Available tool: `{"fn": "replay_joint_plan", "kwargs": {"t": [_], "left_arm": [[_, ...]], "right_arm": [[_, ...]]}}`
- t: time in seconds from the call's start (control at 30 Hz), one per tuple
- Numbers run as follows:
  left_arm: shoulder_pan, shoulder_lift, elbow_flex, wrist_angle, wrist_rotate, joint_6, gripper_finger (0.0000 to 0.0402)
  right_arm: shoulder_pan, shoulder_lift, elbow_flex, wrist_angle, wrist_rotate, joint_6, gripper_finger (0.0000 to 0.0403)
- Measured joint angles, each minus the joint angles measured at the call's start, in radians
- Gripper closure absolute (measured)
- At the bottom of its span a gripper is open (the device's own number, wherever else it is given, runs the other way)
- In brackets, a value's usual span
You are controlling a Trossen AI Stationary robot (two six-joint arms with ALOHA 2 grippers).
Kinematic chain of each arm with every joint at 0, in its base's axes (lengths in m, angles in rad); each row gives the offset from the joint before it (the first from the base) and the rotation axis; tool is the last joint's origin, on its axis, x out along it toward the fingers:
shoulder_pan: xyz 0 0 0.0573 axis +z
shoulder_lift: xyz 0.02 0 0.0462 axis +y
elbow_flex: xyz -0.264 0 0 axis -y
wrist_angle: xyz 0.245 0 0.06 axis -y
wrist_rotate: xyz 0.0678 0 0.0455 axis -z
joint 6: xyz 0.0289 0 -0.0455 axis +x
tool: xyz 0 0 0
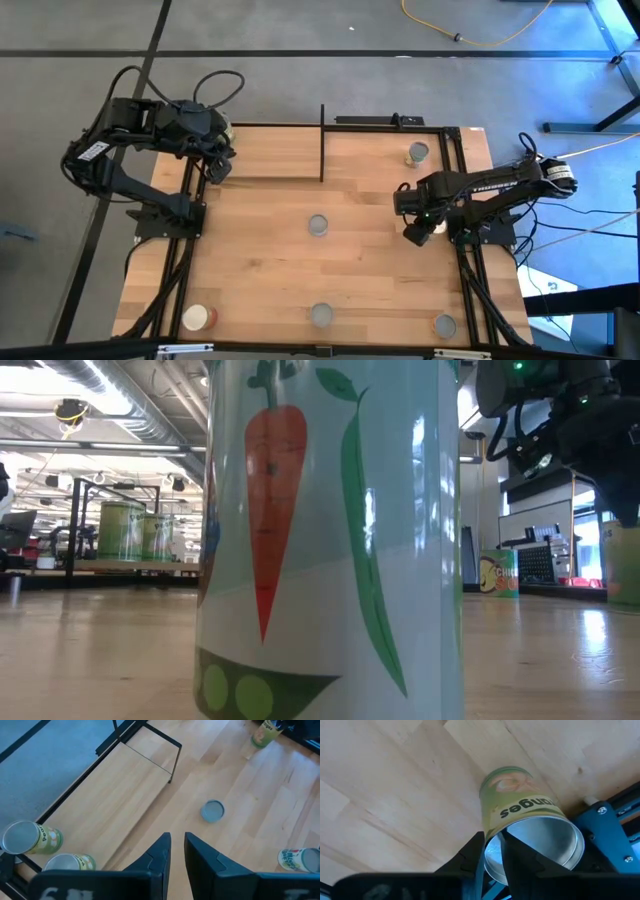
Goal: Pick and place cans onto a shelf
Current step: Put the canned oranges on the shelf
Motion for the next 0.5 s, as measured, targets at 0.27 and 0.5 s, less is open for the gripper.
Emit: {"fn": "replay_joint_plan", "kwargs": {"t": [0.27, 0.5], "left_arm": [[0.000, 0.000, 0.000, 0.000, 0.001, 0.000, 0.0355], [0.000, 0.000, 0.000, 0.000, 0.001, 0.001, 0.0355]], "right_arm": [[0.000, 0.000, -0.001, 0.007, -0.001, 0.029, 0.0375], [0.000, 0.001, -0.003, 0.003, 0.012, 0.023, 0.0399]]}}
